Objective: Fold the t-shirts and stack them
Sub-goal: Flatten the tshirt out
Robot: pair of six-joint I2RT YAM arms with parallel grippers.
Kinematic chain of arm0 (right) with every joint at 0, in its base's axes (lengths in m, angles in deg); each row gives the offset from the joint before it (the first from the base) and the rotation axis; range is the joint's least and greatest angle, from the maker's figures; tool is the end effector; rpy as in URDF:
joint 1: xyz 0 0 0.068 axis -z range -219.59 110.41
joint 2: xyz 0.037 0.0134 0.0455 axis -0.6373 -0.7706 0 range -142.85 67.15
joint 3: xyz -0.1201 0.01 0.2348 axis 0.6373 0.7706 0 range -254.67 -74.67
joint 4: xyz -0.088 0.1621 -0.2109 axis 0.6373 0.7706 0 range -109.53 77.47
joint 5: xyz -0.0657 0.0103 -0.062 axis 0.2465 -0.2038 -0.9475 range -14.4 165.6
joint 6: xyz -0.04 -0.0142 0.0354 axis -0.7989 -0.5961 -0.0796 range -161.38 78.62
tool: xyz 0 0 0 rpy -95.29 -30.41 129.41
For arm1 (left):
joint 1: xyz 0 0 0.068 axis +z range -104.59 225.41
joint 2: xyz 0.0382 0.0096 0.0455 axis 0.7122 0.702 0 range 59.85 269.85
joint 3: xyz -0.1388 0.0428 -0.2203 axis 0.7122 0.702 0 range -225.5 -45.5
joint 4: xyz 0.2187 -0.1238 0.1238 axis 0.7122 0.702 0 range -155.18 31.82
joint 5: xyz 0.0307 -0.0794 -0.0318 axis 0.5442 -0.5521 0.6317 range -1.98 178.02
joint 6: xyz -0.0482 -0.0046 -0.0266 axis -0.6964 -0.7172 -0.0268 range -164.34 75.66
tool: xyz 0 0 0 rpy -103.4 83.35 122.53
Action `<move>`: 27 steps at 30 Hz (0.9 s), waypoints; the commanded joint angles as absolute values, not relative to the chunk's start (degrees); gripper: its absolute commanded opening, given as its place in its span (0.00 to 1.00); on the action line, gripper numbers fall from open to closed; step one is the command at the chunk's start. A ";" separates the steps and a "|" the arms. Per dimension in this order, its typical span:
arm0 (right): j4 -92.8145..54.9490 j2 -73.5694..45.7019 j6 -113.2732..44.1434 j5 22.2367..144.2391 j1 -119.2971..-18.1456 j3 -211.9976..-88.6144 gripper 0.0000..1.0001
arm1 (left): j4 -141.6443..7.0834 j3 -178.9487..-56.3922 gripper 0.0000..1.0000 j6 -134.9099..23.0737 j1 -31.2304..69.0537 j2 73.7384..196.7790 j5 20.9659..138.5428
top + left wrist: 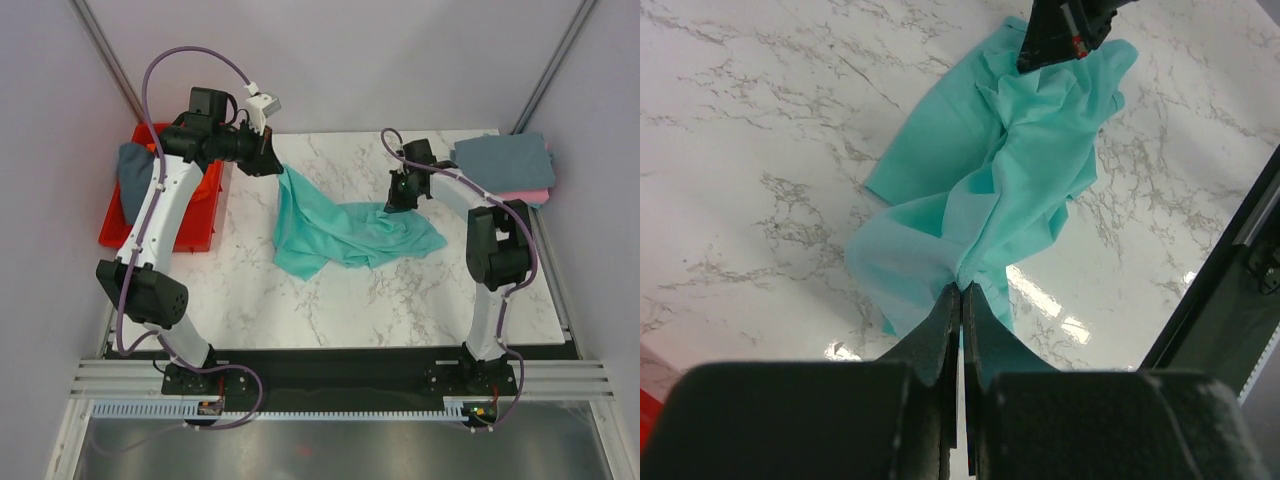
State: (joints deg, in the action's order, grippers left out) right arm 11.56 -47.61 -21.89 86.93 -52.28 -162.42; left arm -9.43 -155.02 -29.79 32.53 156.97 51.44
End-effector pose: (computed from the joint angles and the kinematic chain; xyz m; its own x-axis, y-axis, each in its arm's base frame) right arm 0.4359 0.1056 0.1839 -0.8865 0.1356 -0.4424 -0.0223 0.9425 0.3336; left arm 0.3587 -0.1049 0.4103 -0.4966 0.3205 -0.8067 0.7503 0.6258 -0.2132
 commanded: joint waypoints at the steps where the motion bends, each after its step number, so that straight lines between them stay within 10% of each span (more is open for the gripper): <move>1: 9.65 -46.49 -16.15 91.49 -54.00 -164.50 0.00 | -9.19 -156.24 0.02 -31.77 32.58 156.36 49.96; 9: 6.41 -38.51 -15.02 92.64 -60.23 -151.85 0.01 | -9.63 -157.38 0.02 -31.77 32.58 159.34 49.26; 17: 5.08 -38.14 -22.46 98.26 -59.55 -160.50 0.71 | -9.98 -160.02 0.02 -31.68 32.58 162.51 49.61; 27: 19.22 -54.66 -46.90 107.15 -49.88 -189.44 0.61 | -9.89 -157.39 0.02 -29.48 32.49 162.33 53.30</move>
